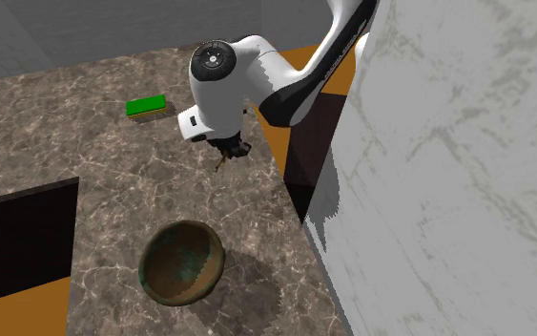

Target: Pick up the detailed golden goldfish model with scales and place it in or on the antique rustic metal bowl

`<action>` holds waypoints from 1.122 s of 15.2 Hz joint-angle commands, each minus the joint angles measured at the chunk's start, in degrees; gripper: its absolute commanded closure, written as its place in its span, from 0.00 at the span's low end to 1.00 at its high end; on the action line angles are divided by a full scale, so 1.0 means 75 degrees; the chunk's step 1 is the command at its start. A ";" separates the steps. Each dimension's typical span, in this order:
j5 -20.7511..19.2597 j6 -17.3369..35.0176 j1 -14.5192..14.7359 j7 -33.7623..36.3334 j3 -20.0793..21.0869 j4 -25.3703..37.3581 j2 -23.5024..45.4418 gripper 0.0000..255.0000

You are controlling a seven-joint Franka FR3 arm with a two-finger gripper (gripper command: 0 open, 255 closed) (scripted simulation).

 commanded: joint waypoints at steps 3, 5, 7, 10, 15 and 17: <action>0.0138 -0.0382 0.0006 -0.0158 -0.0006 0.0219 -0.0195 1.00; 0.0198 -0.0572 0.0009 -0.0231 -0.0011 0.0336 -0.0283 1.00; 0.0253 -0.0764 0.0011 -0.0300 -0.0017 0.0461 -0.0365 1.00; 0.0324 -0.1053 0.0015 -0.0397 -0.0026 0.0660 -0.0474 1.00; 0.0206 -0.1425 0.0132 -0.0100 0.0157 0.1366 -0.0040 1.00; 0.0015 -0.1613 0.0273 0.0254 0.0322 0.1957 0.0487 1.00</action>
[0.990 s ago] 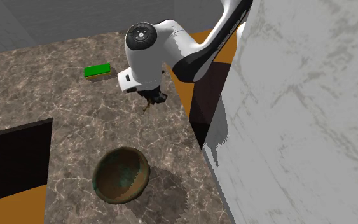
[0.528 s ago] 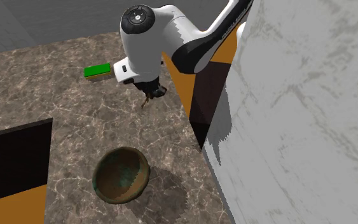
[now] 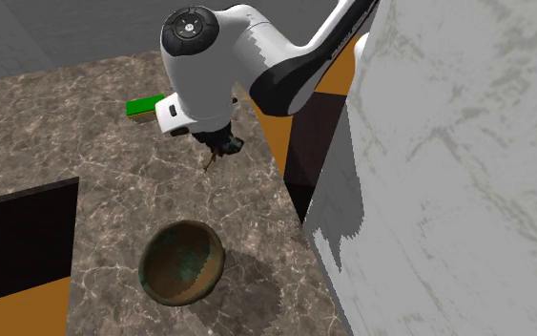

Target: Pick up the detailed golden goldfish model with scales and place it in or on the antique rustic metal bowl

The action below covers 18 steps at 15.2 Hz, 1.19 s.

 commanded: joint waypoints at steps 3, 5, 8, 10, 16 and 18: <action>-0.0410 -0.0451 0.0337 0.0657 0.0261 0.1267 0.1074 1.00; -0.0639 -0.0718 0.0574 0.0958 0.0345 0.1979 0.1656 1.00; -0.0989 -0.1184 0.1007 0.1342 0.0409 0.3171 0.2574 1.00; -0.1216 -0.1544 0.1355 0.1539 0.0406 0.4072 0.3222 1.00; -0.1879 -0.3056 0.2777 0.1711 0.0178 0.7869 0.5619 1.00; -0.2003 -0.3440 0.3181 0.1628 0.0048 0.8994 0.6312 1.00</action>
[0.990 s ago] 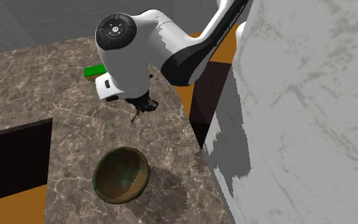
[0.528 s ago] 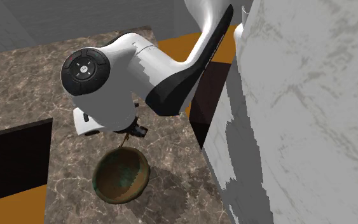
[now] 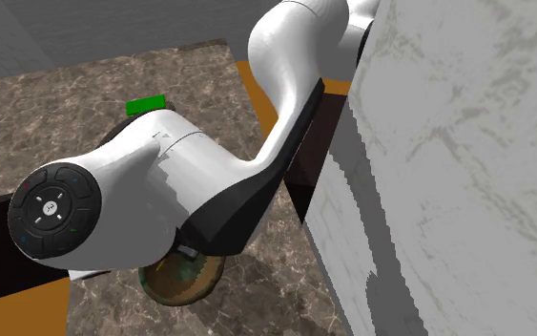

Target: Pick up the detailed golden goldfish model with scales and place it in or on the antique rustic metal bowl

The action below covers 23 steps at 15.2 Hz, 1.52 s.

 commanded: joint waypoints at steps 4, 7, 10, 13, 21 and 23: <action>-0.0034 0.0328 -0.0005 0.0140 -0.0016 -0.0226 0.0141 1.00; -0.0037 0.0652 -0.0097 0.0238 -0.0004 -0.0625 0.0098 1.00; -0.0050 0.0952 -0.0168 0.0327 -0.0001 -0.0962 0.0088 1.00; -0.0057 0.1058 -0.0190 0.0358 -0.0002 -0.1073 0.0091 1.00; -0.0057 0.1056 -0.0190 0.0358 -0.0002 -0.1071 0.0092 0.00; -0.0057 0.1056 -0.0190 0.0358 -0.0002 -0.1071 0.0092 0.00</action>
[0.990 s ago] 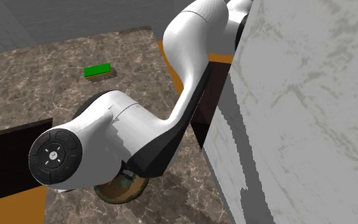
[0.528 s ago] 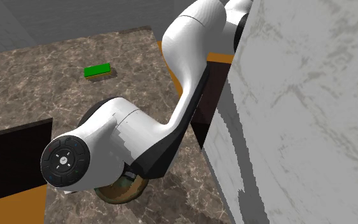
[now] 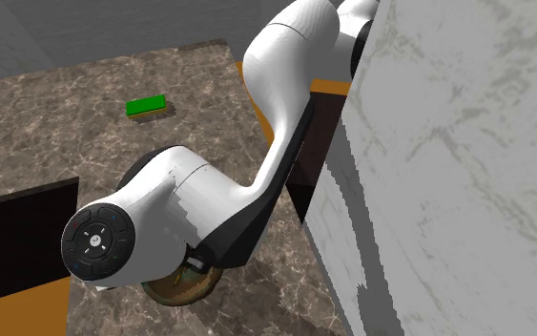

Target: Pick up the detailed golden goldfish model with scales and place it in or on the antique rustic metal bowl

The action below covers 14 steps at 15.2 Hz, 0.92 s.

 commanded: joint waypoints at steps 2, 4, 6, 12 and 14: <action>0.0000 0.0000 0.0000 0.0000 0.0000 0.0000 0.0000 0.00; 0.0003 -0.0579 0.0223 -0.0122 -0.0016 0.0753 0.0131 0.00; -0.0027 -0.1198 0.0502 -0.0275 -0.0068 0.1686 0.0385 0.00; -0.0026 -0.1199 0.0503 -0.0277 -0.0070 0.1689 0.0386 0.00; -0.0026 -0.1199 0.0503 -0.0277 -0.0070 0.1689 0.0386 0.00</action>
